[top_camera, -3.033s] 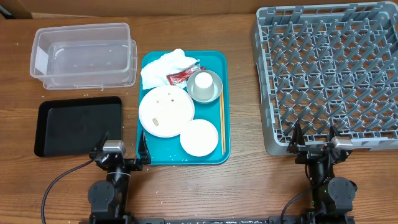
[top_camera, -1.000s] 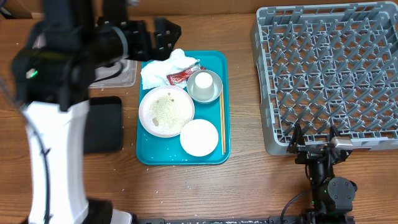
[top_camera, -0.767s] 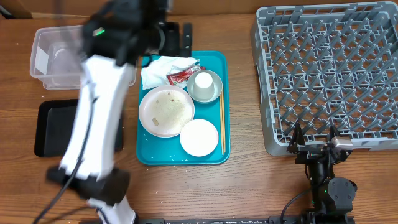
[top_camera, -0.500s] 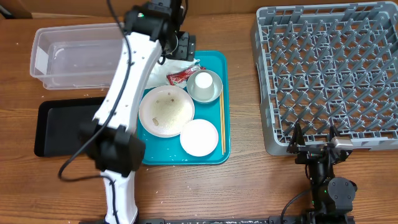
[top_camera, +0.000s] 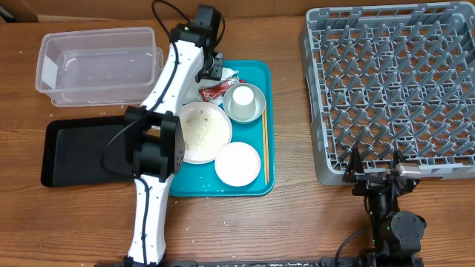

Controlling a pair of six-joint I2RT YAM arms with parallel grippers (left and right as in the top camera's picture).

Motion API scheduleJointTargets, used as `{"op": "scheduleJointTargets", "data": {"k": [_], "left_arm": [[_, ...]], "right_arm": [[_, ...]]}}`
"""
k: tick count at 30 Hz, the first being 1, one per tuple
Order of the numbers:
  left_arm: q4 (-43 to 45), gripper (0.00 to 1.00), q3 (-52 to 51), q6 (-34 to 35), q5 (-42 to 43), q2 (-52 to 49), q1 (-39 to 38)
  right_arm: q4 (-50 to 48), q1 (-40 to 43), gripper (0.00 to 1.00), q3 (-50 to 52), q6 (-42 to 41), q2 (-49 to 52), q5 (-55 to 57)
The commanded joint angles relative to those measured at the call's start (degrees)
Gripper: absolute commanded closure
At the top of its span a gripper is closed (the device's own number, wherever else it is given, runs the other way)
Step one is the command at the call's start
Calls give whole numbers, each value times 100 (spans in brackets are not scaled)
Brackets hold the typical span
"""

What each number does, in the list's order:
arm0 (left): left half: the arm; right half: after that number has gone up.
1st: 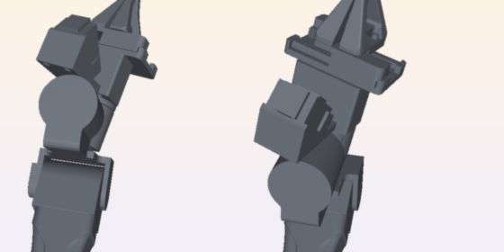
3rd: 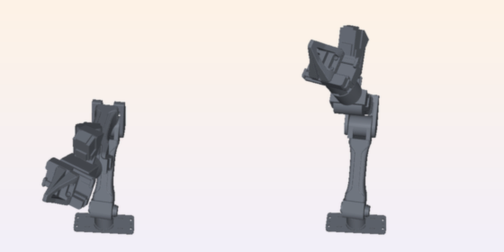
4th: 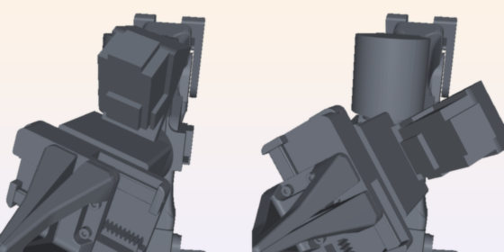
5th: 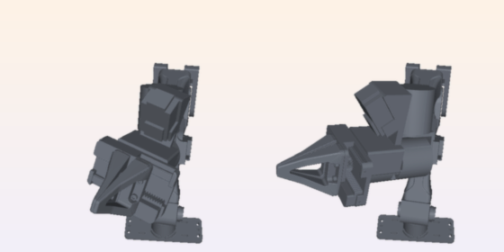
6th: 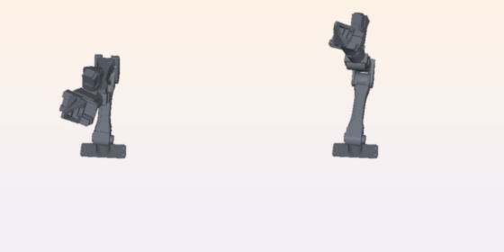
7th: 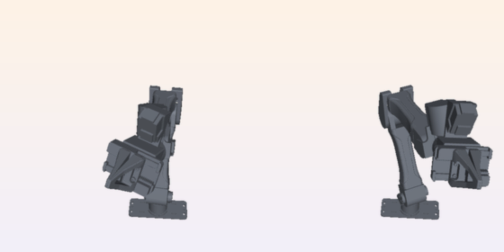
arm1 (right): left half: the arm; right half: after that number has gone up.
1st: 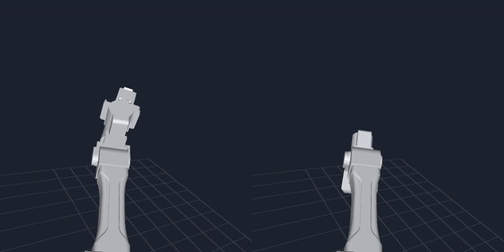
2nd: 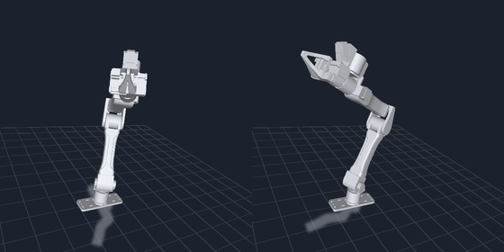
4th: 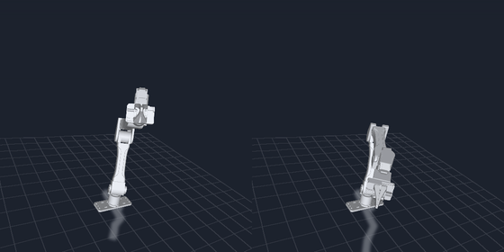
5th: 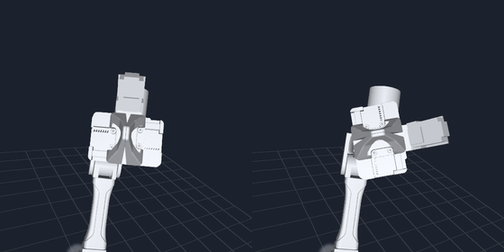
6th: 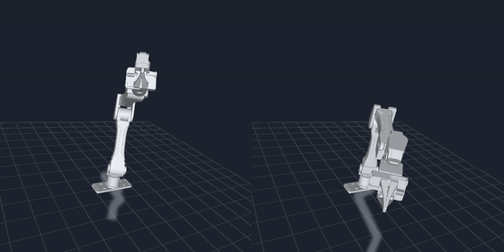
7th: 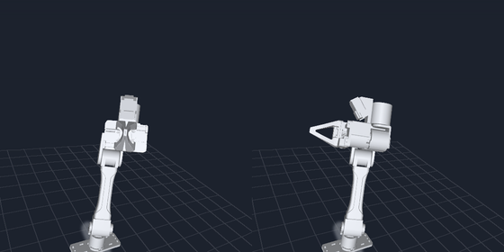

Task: Sort waste into correct bins and load items into the dishwasher
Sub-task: 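Reach the left gripper to the white napkin and grasp it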

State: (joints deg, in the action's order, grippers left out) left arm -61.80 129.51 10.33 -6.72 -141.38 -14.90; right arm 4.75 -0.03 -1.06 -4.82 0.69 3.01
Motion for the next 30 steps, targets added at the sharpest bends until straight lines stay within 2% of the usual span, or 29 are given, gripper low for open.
{"op": "scheduleJointTargets", "data": {"k": [1,5,8,14,24,30], "left_arm": [[-70,47,55,-4,-72,-85,4],[-116,48,55,-7,20,-81,7],[-114,66,39,-4,37,-81,11],[-197,95,72,-2,13,-17,37],[-1043,96,1064,352,11,861,37],[-1145,96,1235,348,11,1648,105]], "right_arm": [[-20,15,0,61,17,-52,35],[-20,15,0,61,17,-52,35],[-20,15,0,61,17,-52,35],[-20,15,0,61,17,-52,35],[-20,15,0,61,17,-52,35],[-20,15,0,61,17,-52,35]]}}
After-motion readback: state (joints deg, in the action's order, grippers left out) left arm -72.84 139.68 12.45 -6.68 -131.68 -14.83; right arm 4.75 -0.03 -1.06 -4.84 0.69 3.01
